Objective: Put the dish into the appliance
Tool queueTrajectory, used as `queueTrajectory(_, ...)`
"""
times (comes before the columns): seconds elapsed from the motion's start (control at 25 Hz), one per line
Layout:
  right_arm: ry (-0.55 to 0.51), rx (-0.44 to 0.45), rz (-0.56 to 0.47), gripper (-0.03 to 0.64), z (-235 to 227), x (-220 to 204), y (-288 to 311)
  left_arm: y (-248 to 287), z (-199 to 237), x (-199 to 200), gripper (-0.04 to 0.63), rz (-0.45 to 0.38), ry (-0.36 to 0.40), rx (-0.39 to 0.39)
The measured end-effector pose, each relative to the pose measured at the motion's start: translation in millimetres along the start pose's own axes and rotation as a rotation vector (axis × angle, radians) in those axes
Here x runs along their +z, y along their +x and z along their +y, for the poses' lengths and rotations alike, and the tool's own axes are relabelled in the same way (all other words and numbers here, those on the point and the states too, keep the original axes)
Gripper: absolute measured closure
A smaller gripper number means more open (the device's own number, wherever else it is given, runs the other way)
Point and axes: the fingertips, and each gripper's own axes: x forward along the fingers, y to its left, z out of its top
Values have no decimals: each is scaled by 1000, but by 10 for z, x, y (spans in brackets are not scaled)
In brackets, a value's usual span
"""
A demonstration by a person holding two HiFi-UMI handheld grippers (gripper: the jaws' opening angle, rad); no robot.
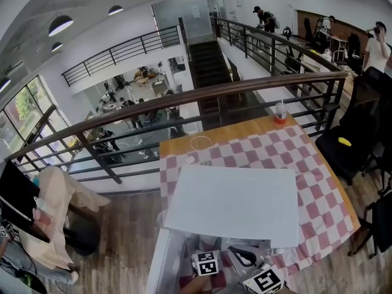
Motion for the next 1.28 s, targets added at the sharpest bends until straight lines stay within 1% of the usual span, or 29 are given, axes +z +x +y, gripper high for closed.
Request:
queueTrajectory(0.12,4,-11,-2,617,-6,3,-24,44,9,94,299,-14,49,25)
queueTrajectory(0.2,5,-19,-4,617,-15,3,-43,82,-12,153,328,-20,69,27)
queueTrajectory(0.36,4,-35,-15,617,-38,11,-71,194,-64,244,350,-20,92,12)
queueTrajectory(0.4,6,-40,-19,617,-33,19,-79,194,-71,260,371,-17,98,13)
queueTrajectory(0.44,11,-45,-24,617,-24,28,-87,178,-68,266,408,-15,100,19)
queueTrajectory(0.52,21,-57,-37,617,-16,34,-99,114,-36,265,507,-25,95,41)
queueTrajectory(0.56,20,-66,-40,617,-24,26,-99,69,-15,268,526,-36,90,50)
queueTrajectory(0.68,12,-102,-31,617,-82,-30,-83,-120,57,297,543,-75,71,72)
queueTrajectory(0.8,28,-142,-6,617,-120,-129,-78,-376,132,289,574,-105,18,97)
queueTrajectory(0.88,43,-167,14,617,-100,-219,-92,-571,121,269,583,-114,-19,90)
queueTrajectory(1.0,38,-188,39,617,-3,-321,-95,-825,82,247,584,-146,-47,61)
queueTrajectory(1.08,35,-193,51,617,84,-368,-97,-1014,33,261,584,-163,-48,36)
queueTrajectory(1.28,37,-222,68,617,329,-445,-158,-1496,-76,353,584,-245,18,-26)
